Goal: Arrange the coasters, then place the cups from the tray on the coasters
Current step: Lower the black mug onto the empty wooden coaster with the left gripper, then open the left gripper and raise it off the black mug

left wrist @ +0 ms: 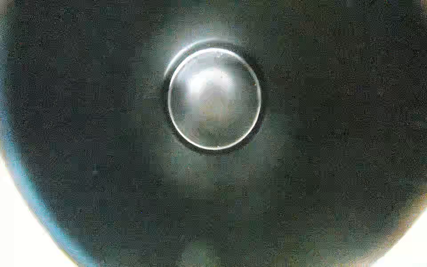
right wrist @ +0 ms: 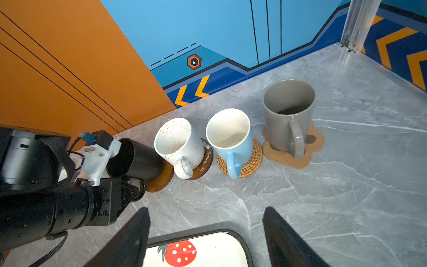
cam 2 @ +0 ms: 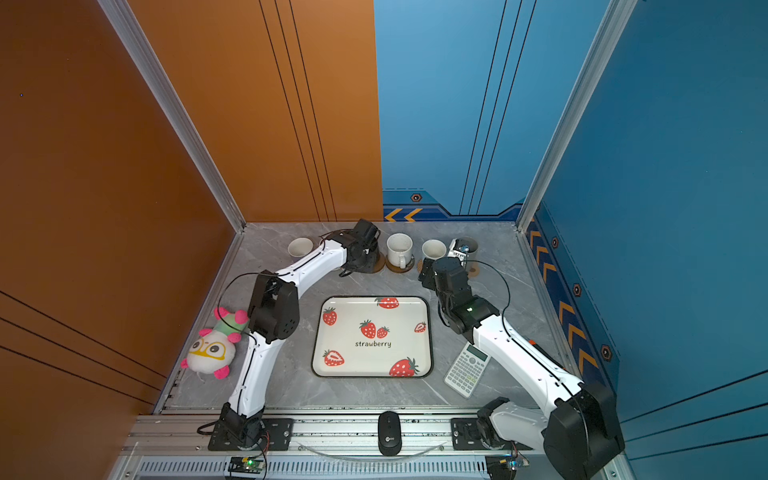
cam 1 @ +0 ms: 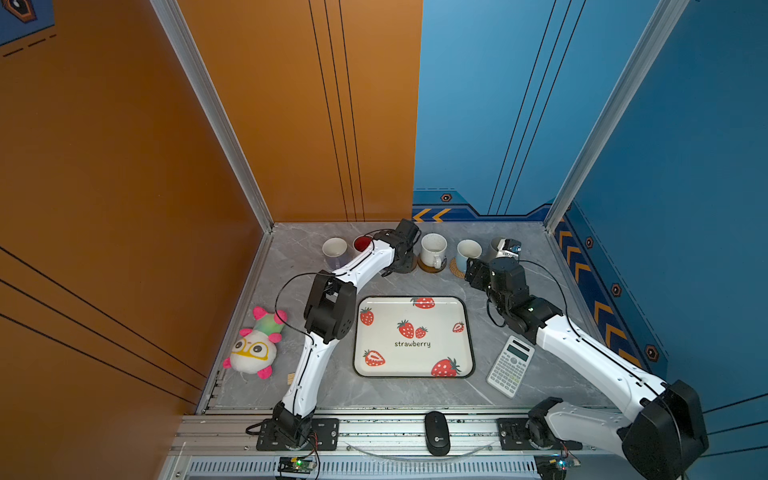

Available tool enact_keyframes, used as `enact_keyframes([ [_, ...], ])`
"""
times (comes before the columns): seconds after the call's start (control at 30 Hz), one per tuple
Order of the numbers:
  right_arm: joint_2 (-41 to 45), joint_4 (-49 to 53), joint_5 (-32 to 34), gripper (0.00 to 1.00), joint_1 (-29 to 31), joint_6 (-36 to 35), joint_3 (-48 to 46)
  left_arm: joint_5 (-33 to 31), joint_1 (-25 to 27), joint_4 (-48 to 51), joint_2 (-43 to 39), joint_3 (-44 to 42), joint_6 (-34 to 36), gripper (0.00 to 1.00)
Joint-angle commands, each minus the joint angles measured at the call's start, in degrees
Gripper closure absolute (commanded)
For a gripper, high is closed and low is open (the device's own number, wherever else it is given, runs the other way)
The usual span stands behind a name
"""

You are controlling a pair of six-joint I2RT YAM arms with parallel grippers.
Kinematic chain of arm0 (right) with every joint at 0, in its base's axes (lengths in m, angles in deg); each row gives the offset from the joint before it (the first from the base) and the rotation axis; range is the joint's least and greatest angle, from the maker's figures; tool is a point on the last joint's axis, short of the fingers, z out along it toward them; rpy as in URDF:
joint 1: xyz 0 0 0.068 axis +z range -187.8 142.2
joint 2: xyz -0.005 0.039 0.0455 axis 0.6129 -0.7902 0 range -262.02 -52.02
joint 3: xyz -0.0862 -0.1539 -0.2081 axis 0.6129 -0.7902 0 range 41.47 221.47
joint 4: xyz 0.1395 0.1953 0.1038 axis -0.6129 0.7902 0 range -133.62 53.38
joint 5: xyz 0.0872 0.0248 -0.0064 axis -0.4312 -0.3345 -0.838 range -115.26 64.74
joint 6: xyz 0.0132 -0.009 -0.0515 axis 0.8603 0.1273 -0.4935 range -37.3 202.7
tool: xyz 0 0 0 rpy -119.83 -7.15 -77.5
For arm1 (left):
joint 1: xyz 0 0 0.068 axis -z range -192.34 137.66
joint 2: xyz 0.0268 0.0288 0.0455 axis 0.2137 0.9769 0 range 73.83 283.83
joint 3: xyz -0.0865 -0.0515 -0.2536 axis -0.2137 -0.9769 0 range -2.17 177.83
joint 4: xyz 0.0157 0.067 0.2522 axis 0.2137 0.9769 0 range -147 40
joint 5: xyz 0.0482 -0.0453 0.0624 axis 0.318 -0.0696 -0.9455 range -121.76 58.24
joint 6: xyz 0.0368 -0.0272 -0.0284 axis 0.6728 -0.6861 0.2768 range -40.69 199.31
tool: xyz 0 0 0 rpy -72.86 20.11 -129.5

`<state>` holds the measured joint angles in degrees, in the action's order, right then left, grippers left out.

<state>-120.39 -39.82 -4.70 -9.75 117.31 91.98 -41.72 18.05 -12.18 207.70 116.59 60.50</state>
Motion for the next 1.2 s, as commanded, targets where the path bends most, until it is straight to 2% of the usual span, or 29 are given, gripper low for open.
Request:
enact_keyframes([
  [0.0,-0.18,-1.42,-0.56,0.24,-0.53,0.89,-0.31,-1.03,0.11,-0.95,-0.03,3.20,1.05,1.00],
  [0.37,-0.35,-1.42,-0.82,0.24,-0.55,0.94,-0.32,-1.03,0.11,-0.09,0.43,3.85,1.21,1.00],
  [0.53,-0.43,-1.42,-0.90,0.24,-0.70,0.99,-0.34,-0.61,0.11,0.44,0.35,4.11,1.23,0.86],
  [0.67,-0.35,-1.33,-0.99,0.24,-0.74,1.07,-0.48,-0.60,0.10,0.75,0.35,4.27,1.32,0.84],
  [0.83,-0.18,-1.36,-1.10,0.24,-0.72,1.07,-0.49,-0.59,0.11,0.76,0.26,4.46,1.41,0.74],
  [1.17,0.42,-0.76,-0.95,0.24,-0.74,1.03,-0.44,-0.80,0.13,1.07,-1.13,3.98,1.31,0.69],
])
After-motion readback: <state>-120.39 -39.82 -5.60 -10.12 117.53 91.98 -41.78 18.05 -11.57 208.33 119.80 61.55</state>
